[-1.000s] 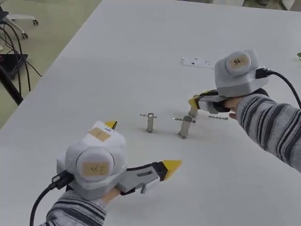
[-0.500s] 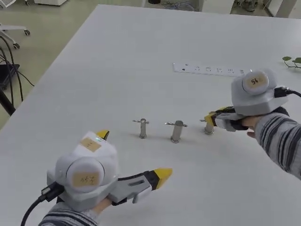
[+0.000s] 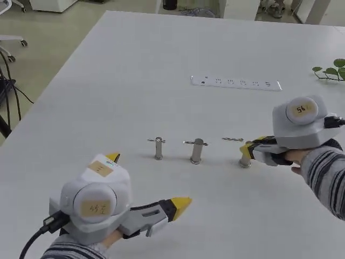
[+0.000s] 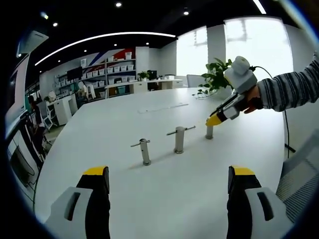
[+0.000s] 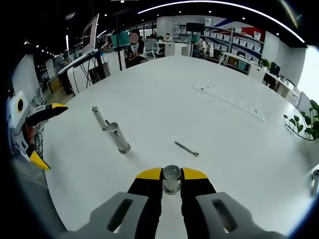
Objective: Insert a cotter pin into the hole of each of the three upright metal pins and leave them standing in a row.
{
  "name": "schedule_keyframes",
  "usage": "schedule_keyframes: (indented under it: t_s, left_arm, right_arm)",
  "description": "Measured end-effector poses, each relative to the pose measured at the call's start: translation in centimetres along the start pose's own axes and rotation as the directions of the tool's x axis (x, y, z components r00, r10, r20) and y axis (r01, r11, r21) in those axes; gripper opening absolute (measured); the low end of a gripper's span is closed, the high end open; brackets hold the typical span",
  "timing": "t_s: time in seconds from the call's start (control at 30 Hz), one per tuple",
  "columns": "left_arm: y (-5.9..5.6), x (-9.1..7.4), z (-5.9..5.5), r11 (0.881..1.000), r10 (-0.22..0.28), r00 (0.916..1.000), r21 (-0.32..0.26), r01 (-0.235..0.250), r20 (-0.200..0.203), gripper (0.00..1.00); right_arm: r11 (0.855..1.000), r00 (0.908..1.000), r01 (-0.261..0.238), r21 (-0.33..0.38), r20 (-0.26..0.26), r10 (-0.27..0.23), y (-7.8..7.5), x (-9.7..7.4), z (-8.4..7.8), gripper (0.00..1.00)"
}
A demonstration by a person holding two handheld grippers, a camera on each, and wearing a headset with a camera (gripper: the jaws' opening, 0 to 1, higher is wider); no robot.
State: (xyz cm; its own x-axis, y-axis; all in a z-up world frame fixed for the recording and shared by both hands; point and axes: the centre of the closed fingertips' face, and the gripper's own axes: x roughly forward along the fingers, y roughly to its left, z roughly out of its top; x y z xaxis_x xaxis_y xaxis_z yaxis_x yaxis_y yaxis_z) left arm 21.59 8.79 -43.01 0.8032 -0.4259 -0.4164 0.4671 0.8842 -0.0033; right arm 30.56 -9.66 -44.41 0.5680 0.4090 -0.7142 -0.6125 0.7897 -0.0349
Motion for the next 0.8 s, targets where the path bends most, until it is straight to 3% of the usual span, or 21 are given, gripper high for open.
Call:
schedule_keyframes:
  t_s: [0.47, 0.8]
  left_arm:
    - [-0.4, -0.4, 0.2, 1.000, -0.008, 0.9999, 0.005, 0.008, 0.009, 0.99]
    - [-0.5, -0.5, 0.0, 1.000, -0.011, 0.9999, 0.014, 0.011, 0.004, 0.99]
  right_arm:
    - [1.000, 0.9999, -0.003, 0.020, 0.012, 0.003, 2.7, -1.3, -0.8, 0.08]
    - [1.000, 0.9999, -0.006, -0.003, 0.016, 0.006, 5.1, -1.2, -0.7, 0.08]
